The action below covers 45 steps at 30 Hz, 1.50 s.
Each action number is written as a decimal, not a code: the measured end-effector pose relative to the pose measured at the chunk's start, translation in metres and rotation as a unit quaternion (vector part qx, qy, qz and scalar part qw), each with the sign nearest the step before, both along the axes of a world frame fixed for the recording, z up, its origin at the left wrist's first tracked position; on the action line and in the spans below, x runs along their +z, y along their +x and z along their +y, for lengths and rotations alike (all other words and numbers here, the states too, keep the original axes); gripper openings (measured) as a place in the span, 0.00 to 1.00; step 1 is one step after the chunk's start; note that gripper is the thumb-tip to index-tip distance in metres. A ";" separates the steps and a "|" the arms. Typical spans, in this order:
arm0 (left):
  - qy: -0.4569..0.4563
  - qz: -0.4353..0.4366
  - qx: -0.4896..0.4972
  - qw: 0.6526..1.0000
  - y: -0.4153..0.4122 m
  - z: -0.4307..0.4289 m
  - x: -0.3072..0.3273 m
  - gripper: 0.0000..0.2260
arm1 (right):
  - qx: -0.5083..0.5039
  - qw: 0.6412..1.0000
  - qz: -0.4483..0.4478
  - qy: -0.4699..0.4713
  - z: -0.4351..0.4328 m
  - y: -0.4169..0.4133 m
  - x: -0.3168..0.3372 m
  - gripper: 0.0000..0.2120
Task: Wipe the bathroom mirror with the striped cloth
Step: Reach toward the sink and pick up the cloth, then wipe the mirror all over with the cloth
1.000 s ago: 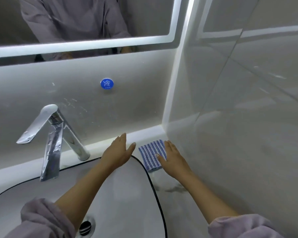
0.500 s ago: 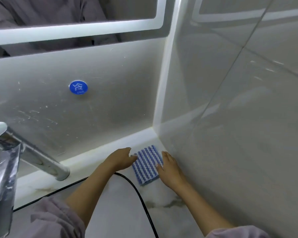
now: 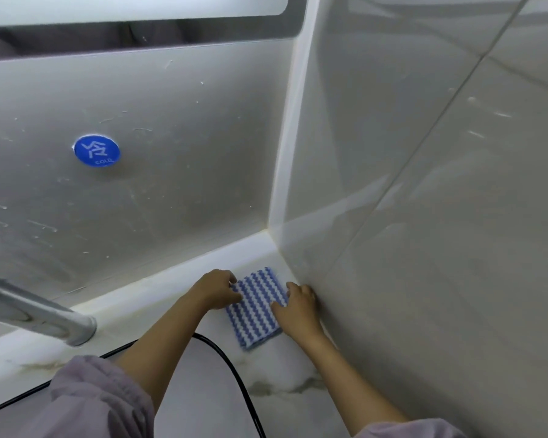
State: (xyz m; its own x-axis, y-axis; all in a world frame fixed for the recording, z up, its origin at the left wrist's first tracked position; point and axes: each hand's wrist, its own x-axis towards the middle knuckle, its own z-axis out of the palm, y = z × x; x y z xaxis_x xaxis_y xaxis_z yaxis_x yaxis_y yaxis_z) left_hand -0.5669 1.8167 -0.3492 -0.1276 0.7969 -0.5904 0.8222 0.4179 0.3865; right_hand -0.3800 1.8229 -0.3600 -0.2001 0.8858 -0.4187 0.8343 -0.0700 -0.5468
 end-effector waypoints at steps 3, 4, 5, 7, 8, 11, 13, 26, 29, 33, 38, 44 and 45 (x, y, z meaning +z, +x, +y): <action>-0.014 0.000 -0.002 1.000 0.001 0.002 -0.003 0.19 | -0.036 0.999 0.018 -0.016 0.004 -0.004 0.002 0.24; -0.021 0.002 -0.005 1.000 0.002 0.003 -0.004 0.17 | -0.050 0.998 0.020 -0.016 0.005 -0.005 0.002 0.23; -0.029 0.006 -0.010 1.000 0.002 0.003 -0.005 0.14 | -0.061 0.998 0.023 -0.018 0.006 -0.007 0.003 0.20; -0.044 0.014 -0.021 0.999 0.003 0.003 -0.006 0.13 | -0.067 0.997 0.030 -0.031 0.006 -0.009 0.003 0.16; -0.048 0.017 -0.026 0.998 0.004 0.003 -0.006 0.14 | -0.058 0.997 0.026 -0.038 0.006 -0.010 0.002 0.16; -0.042 0.023 -0.040 0.998 0.003 0.002 -0.008 0.17 | -0.010 0.999 -0.032 -0.022 0.003 -0.012 0.000 0.20; -0.041 0.021 -0.047 0.998 0.004 0.001 -0.006 0.17 | 0.013 0.998 -0.059 -0.010 0.000 -0.012 -0.001 0.20; 0.167 -0.204 0.197 0.944 0.001 -0.020 0.049 0.09 | -0.062 0.978 0.190 -0.057 0.010 -0.003 0.053 0.14; 0.197 -0.310 0.271 0.890 0.000 -0.031 0.074 0.11 | -0.056 0.957 0.270 -0.087 0.005 0.002 0.080 0.12; 0.233 -0.434 0.322 0.808 0.006 -0.054 0.110 0.13 | -0.083 0.920 0.366 -0.116 -0.010 0.002 0.118 0.06; 0.271 -0.507 0.312 0.756 0.019 -0.095 0.151 0.18 | -0.111 0.873 0.456 -0.136 -0.041 0.000 0.164 0.10; 0.331 -0.480 0.305 0.753 0.026 -0.152 0.196 0.14 | -0.071 0.868 0.473 -0.132 -0.081 0.001 0.207 0.12; 0.334 -0.471 0.302 0.759 0.026 -0.162 0.203 0.13 | -0.059 0.866 0.477 -0.139 -0.086 0.002 0.214 0.13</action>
